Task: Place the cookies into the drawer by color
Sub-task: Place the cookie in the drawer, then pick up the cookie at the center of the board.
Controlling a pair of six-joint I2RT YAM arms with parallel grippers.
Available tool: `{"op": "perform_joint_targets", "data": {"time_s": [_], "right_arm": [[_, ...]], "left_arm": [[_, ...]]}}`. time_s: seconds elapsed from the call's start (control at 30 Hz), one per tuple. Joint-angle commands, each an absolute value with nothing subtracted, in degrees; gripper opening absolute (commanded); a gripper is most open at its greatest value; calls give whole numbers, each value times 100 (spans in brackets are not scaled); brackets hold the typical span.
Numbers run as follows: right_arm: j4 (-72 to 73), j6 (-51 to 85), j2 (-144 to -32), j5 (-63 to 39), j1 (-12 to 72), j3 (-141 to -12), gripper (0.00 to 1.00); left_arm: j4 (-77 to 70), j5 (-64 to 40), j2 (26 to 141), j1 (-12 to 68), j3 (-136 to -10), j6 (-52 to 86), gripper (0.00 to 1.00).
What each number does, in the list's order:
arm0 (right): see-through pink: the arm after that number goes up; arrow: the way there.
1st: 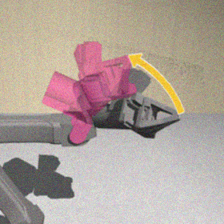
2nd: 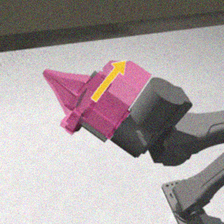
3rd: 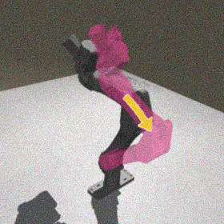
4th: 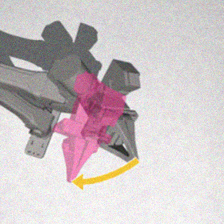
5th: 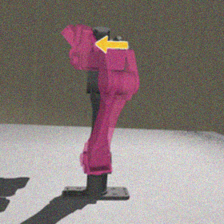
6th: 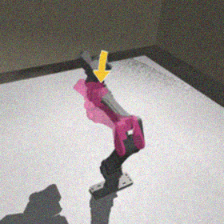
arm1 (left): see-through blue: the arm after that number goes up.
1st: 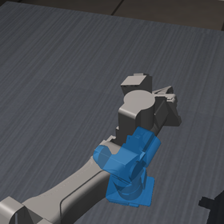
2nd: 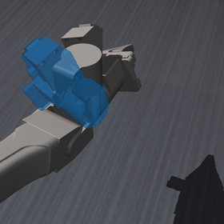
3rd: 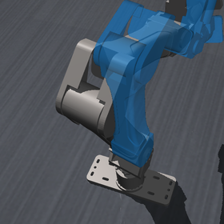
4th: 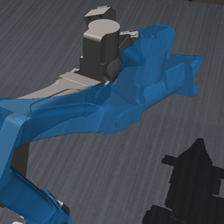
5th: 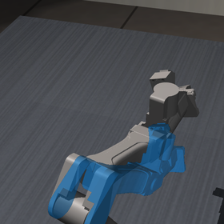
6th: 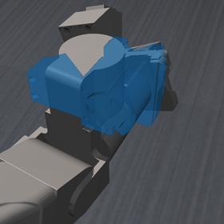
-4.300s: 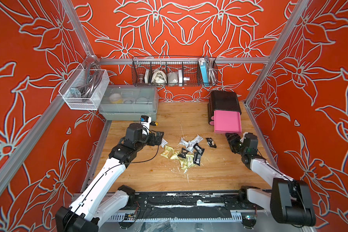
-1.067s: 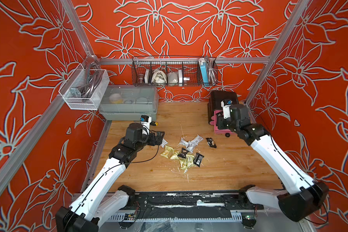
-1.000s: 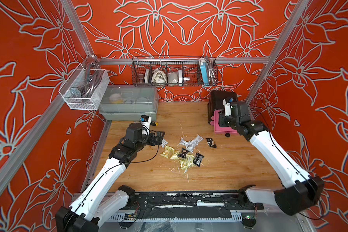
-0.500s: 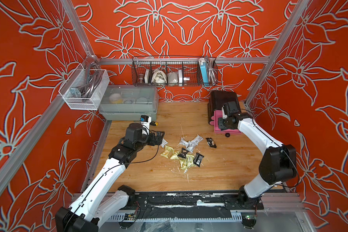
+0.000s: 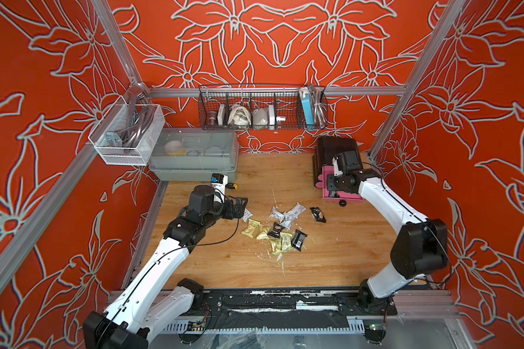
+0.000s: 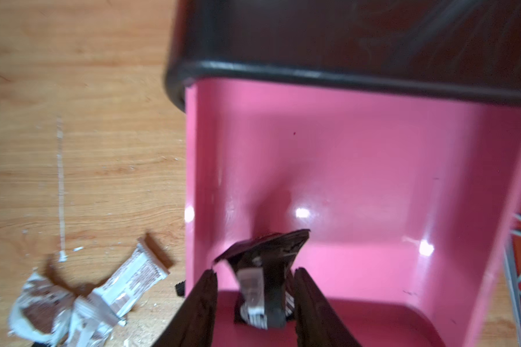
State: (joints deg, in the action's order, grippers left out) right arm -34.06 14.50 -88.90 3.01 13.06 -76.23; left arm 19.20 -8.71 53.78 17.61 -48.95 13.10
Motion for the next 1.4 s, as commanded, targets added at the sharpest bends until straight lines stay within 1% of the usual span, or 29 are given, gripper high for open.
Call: {"op": "perform_joint_targets", "data": {"time_s": [0.0, 0.13, 0.2, 0.3, 0.4, 0.5, 0.6, 0.8, 0.97, 1.23, 1.37], "right_arm": [[-3342, 1521, -8001, -14, 1335, -7353, 48], [-3331, 1499, -7057, -292, 1607, -6661, 48], [-3388, 1500, -6675, -350, 1963, -6242, 48], [-3582, 1618, -6435, 41, 2537, -5775, 48], [-3642, 1740, -6466, 237, 2796, -5394, 48], [-3345, 1724, -6685, 229, 2816, -5010, 48], [-3101, 1730, -7133, 389, 2816, -4913, 49], [-2502, 1905, -7934, 1232, 2817, -4835, 53], [-2032, 1908, -8278, 1434, 2819, -4765, 55], [-1722, 2038, -9027, 1386, 2821, -4776, 54], [-1676, 2057, -9178, 1214, 2818, -4739, 49]], "left_arm": [[1890, -880, 5308, 1724, -4869, 1334, 98], [1892, -877, 5289, 1726, -4870, 1336, 98], [1882, -879, 5291, 1729, -4869, 1345, 98], [1881, -887, 5299, 1729, -4864, 1353, 98], [1881, -901, 5316, 1730, -4868, 1359, 98], [1881, -914, 5347, 1732, -4869, 1357, 98], [1881, -929, 5368, 1728, -4869, 1371, 98], [1898, -869, 5351, 1728, -4856, 1338, 98], [1890, -866, 5350, 1731, -4858, 1336, 98], [1898, -871, 5324, 1731, -4860, 1332, 98], [1893, -869, 5305, 1730, -4860, 1327, 98]]}}
